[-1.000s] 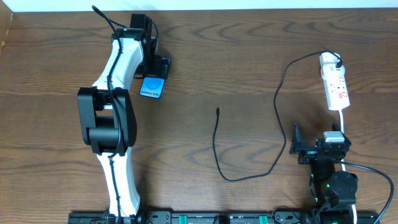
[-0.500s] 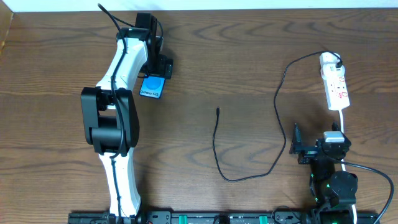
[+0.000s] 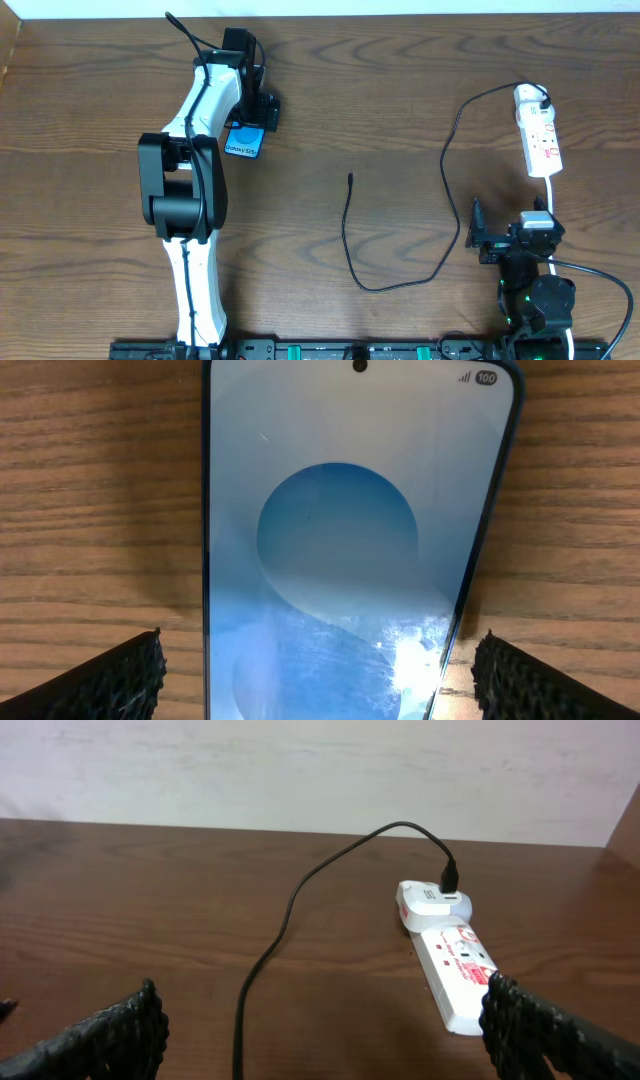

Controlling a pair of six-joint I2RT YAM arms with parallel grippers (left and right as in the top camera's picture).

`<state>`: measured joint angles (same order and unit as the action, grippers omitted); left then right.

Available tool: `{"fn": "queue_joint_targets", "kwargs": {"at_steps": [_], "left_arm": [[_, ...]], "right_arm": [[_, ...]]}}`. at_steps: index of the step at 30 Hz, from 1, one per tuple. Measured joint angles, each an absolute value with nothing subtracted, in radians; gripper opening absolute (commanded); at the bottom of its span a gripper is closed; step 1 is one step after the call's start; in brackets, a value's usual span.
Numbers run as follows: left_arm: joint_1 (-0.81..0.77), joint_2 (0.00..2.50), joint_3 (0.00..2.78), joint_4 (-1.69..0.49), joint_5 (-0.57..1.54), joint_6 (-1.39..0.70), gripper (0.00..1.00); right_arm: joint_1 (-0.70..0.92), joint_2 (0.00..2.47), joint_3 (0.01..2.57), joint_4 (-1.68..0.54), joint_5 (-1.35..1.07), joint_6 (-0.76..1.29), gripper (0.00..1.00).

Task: Plug charger to phone and switch on socket
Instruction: 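Lower the left gripper and close its fingers on the phone's sides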

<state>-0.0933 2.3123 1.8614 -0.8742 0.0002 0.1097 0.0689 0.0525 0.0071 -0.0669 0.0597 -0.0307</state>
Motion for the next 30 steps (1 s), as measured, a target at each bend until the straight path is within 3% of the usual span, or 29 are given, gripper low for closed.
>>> {"fn": "queue_joint_targets", "kwargs": {"at_steps": [30], "left_arm": [[-0.093,2.312,1.861,-0.862,0.028,0.132,0.98]], "right_arm": [[0.069,0.052,0.007,-0.067,0.060,-0.031,0.99]]}}
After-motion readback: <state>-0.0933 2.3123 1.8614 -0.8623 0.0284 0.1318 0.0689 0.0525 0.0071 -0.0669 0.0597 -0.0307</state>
